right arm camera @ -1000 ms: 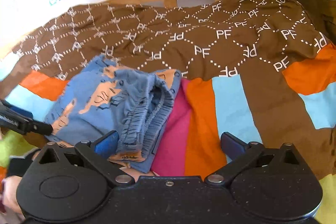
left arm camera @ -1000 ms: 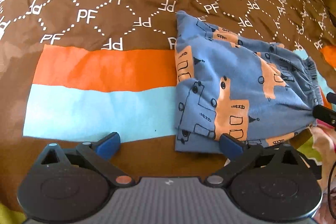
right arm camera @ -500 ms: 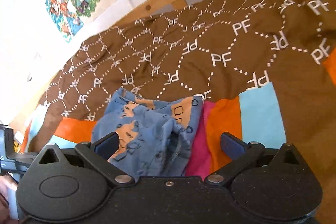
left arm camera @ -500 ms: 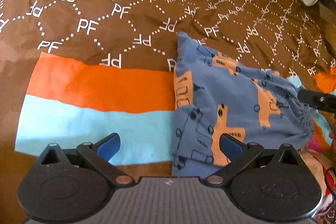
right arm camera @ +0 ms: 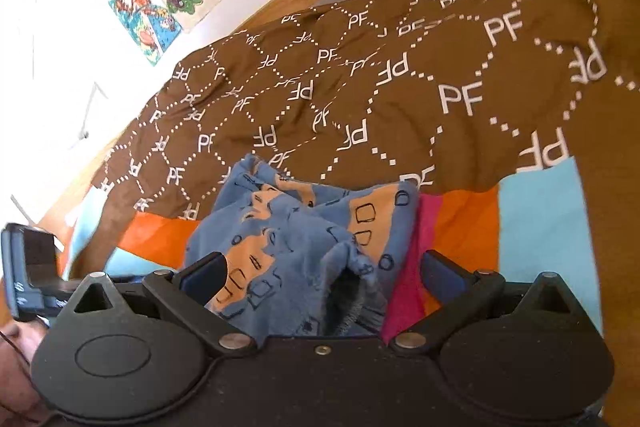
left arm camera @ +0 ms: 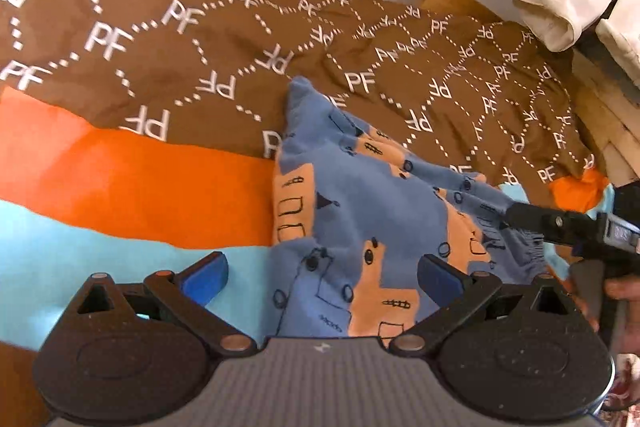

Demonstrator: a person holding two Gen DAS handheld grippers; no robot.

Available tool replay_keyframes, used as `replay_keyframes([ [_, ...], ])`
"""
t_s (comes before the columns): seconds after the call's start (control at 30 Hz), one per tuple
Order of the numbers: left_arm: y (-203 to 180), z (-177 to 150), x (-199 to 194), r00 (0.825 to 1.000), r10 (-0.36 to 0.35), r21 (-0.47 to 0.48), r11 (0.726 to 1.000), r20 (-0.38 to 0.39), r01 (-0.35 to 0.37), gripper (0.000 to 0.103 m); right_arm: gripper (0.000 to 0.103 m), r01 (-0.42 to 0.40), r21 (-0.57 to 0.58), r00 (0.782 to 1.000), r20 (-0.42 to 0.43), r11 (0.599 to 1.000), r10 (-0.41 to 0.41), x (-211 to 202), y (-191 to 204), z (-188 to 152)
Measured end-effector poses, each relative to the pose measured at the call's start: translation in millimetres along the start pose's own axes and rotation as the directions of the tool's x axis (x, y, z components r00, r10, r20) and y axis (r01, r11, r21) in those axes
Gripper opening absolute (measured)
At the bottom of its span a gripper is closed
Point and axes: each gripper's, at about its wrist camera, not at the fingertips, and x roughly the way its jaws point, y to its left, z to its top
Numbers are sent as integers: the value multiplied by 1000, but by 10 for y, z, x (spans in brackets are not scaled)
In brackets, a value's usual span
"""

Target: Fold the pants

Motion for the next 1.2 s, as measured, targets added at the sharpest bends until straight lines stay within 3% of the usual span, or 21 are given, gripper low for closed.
replay_keyframes([
  [0.17, 106, 27, -9, 998, -68, -50, 996, -10, 68, 98, 103, -32, 82, 999, 14, 996, 31, 76, -73, 95],
  [0.33, 148, 31, 0, 990, -138, -99, 986, -8, 137, 91, 102, -44, 85, 999, 13, 995, 44, 124, 2, 46],
  [0.43, 170, 30, 32, 988, -154, -122, 981, -18, 151, 84, 102, -38, 68, 999, 9, 997, 37, 135, 47, 12],
  [0.53, 270, 32, 68, 988, -149, -178, 974, -33, 140, 68, 101, -49, 119, 998, 40, 992, 45, 111, 1, -6],
  [0.6, 351, 27, 97, 988, -147, -230, 964, -43, 133, 54, 95, -36, 145, 998, 53, 989, 29, 98, -27, -8],
  [0.77, 442, -7, 133, 980, -187, -326, 933, -70, 155, 49, 74, 8, 162, 998, 52, 987, -17, 82, -65, -28],
  [0.9, 360, -81, 113, 984, -150, -307, 945, -95, 115, 35, 49, 42, 199, 996, 68, 979, -56, 43, -134, -78],
  [1.1, 337, -165, 47, 989, -118, -333, 939, -84, 84, 23, 44, 74, 190, 993, 79, 979, -91, 41, -117, -122],
  [1.2, 264, -200, -2, 993, -85, -304, 951, -84, 56, 21, 41, 118, 148, 988, 82, 982, -131, 58, -41, -137],
])
